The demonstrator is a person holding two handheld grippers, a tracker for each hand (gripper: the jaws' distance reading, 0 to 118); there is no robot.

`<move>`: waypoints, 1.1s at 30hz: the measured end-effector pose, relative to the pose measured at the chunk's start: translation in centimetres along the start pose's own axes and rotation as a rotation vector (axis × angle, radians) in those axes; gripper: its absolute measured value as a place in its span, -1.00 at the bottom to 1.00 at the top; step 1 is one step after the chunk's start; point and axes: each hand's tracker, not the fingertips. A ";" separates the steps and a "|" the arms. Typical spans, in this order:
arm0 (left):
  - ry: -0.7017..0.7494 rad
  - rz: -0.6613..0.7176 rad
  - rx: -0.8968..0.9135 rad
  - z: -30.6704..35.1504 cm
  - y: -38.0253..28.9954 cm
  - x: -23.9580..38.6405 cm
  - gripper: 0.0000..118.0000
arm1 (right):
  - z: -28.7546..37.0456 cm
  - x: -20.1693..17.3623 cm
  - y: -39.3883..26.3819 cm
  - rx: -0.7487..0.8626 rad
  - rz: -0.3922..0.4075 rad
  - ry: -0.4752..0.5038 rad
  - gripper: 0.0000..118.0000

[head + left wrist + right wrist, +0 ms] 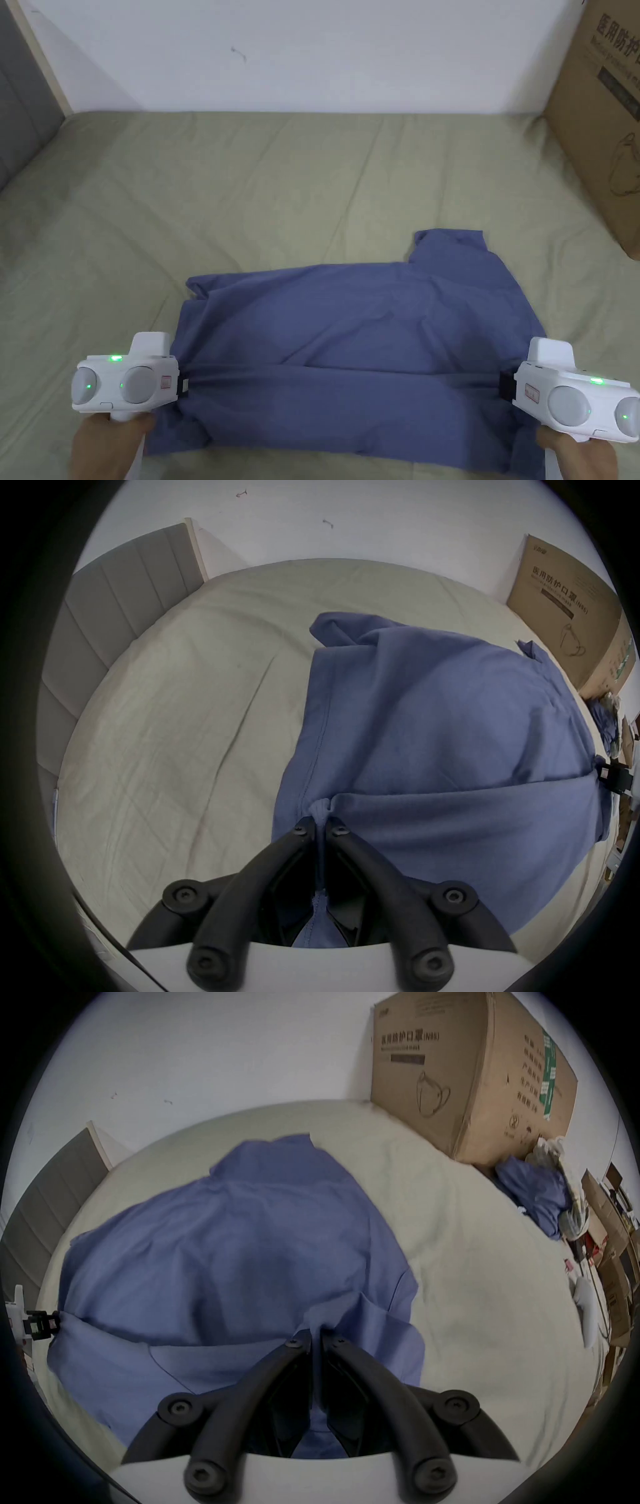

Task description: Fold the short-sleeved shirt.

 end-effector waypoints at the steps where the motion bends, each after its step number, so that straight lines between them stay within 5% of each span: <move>1: 0.006 -0.008 0.010 0.3 0.0 0.1 -0.93 | -0.1 0.0 -0.1 -0.001 0.007 -0.003 -0.93; 3: 0.006 -0.024 0.015 1.0 0.0 0.2 -0.82 | 0.7 -0.2 0.0 0.011 0.003 -0.004 -0.92; 5: 0.013 -0.024 0.015 2.0 0.3 0.2 -0.33 | 3.1 -0.9 0.2 0.038 -0.017 0.002 -0.71; 6: 0.014 -0.014 0.028 2.9 0.4 0.2 0.04 | 4.1 -1.0 0.4 0.068 -0.029 0.010 -0.42; 7: 0.011 0.003 0.069 4.0 0.5 0.2 0.42 | 5.4 -1.1 0.7 0.119 -0.031 0.006 0.10; 8: 0.005 0.015 0.116 5.3 0.5 0.2 0.59 | 7.3 -1.2 0.9 0.161 -0.030 0.013 0.42; 10: -0.015 0.026 0.218 8.7 0.5 0.3 0.62 | 10.8 -1.5 1.2 0.264 -0.023 0.018 0.63; 21: -0.044 0.039 0.713 24.1 -4.4 2.1 0.61 | 27.3 -3.3 -2.5 0.644 0.019 0.022 0.63; 24: -0.012 0.014 0.761 25.0 -6.5 2.8 0.43 | 28.2 -3.7 -4.5 0.672 0.043 -0.006 0.59; 27: 0.000 0.003 0.776 25.4 -8.2 3.4 -0.13 | 28.8 -4.1 -6.3 0.677 0.054 -0.012 0.36; 28: -0.005 -0.002 0.781 25.5 -8.8 3.5 -0.45 | 28.7 -4.1 -6.6 0.677 0.056 -0.011 0.07; 30: -0.021 -0.002 0.781 25.6 -9.6 3.7 -0.80 | 28.9 -4.4 -7.6 0.681 0.057 -0.010 -0.60; 32: -0.047 0.018 0.775 25.6 -10.2 3.7 -0.84 | 28.8 -4.6 -8.3 0.687 0.062 -0.027 -0.72; 33: -0.058 0.028 0.773 25.6 -10.5 3.7 -0.96 | 28.8 -4.6 -8.4 0.684 0.062 -0.037 -1.00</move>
